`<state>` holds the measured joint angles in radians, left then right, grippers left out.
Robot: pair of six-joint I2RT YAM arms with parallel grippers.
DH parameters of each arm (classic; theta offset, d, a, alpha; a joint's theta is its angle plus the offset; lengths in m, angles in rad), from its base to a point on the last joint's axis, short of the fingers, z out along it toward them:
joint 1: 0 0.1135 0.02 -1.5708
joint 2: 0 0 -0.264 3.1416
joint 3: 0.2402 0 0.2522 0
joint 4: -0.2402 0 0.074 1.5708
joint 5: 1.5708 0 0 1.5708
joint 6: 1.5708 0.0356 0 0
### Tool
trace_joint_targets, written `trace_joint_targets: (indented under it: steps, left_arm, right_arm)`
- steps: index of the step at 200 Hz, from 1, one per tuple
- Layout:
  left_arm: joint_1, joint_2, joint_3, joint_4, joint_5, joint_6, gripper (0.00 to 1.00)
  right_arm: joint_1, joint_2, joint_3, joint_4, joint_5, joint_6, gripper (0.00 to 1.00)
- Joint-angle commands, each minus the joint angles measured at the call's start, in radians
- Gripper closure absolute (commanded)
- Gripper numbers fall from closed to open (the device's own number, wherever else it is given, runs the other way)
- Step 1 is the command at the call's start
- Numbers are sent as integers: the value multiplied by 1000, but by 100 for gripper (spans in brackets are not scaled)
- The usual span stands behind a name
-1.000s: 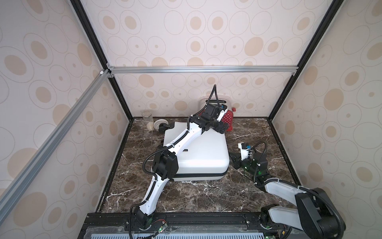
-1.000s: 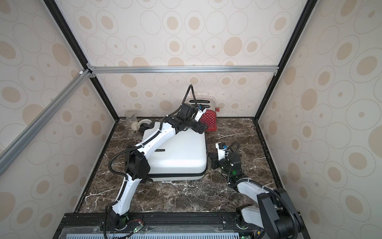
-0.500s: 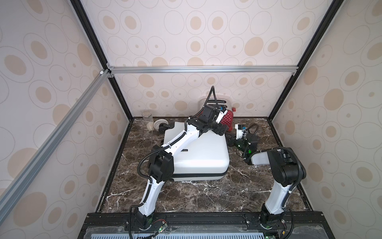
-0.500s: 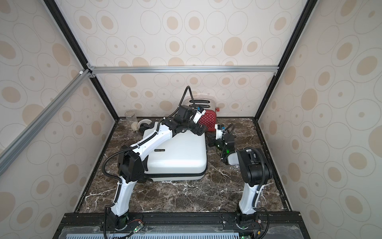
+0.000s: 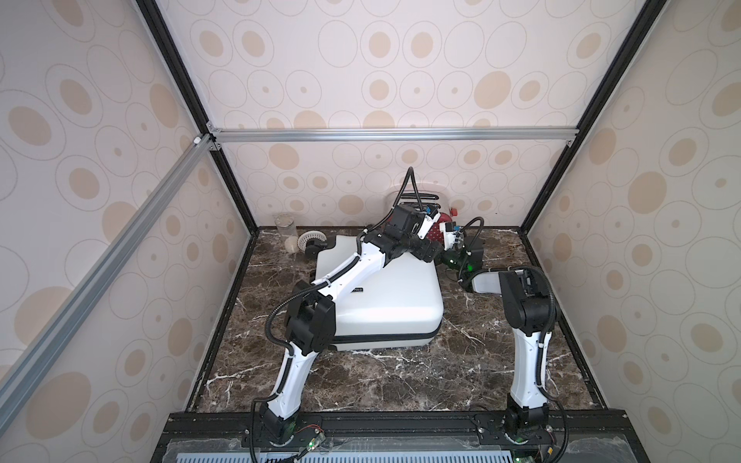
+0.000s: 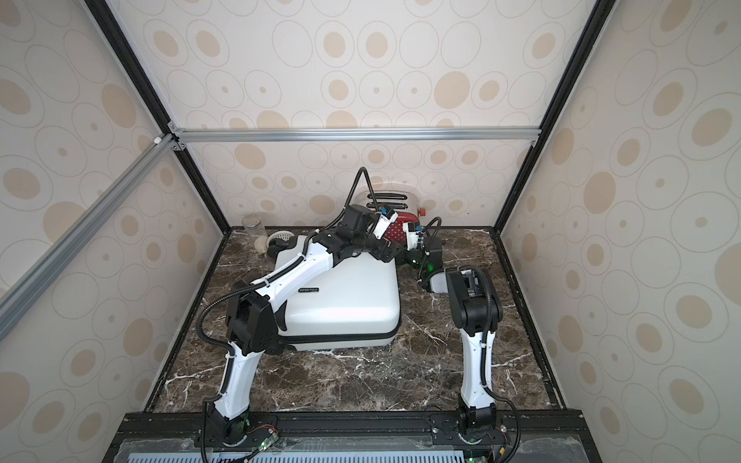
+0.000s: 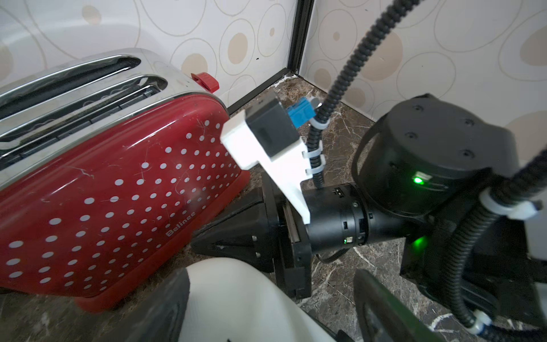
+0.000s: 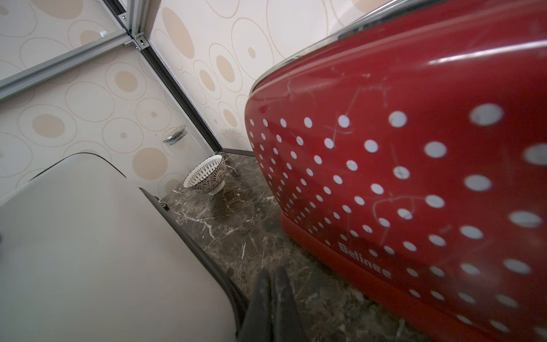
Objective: Open the suitcase zippers
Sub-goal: Unzip the zipper on the suitcase.
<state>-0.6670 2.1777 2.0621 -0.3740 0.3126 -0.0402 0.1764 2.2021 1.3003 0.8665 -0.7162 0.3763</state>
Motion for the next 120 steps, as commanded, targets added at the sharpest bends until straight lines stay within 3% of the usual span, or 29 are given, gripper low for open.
trace_joint_targets:
  steps: [1, 34, 62, 93, 120]
  left_arm:
    - [-32, 40, -79, -230, 101, -32, 14]
    - [-33, -22, -106, -206, 62, -32, 13]
    - [-14, -159, -204, -148, 8, -36, 10]
    - [53, -407, -418, -25, -25, -50, 8]
    - [135, -598, -584, -14, -34, -37, 5]
  right_arm:
    - [44, 41, 93, -58, 23, -47, 100]
    - [33, 24, 86, -64, 58, -66, 100]
    - [-15, -46, 20, -47, 97, -44, 100]
    - [-71, -177, -79, -55, 110, -33, 63]
    - [-100, -326, -166, -119, 121, -59, 48]
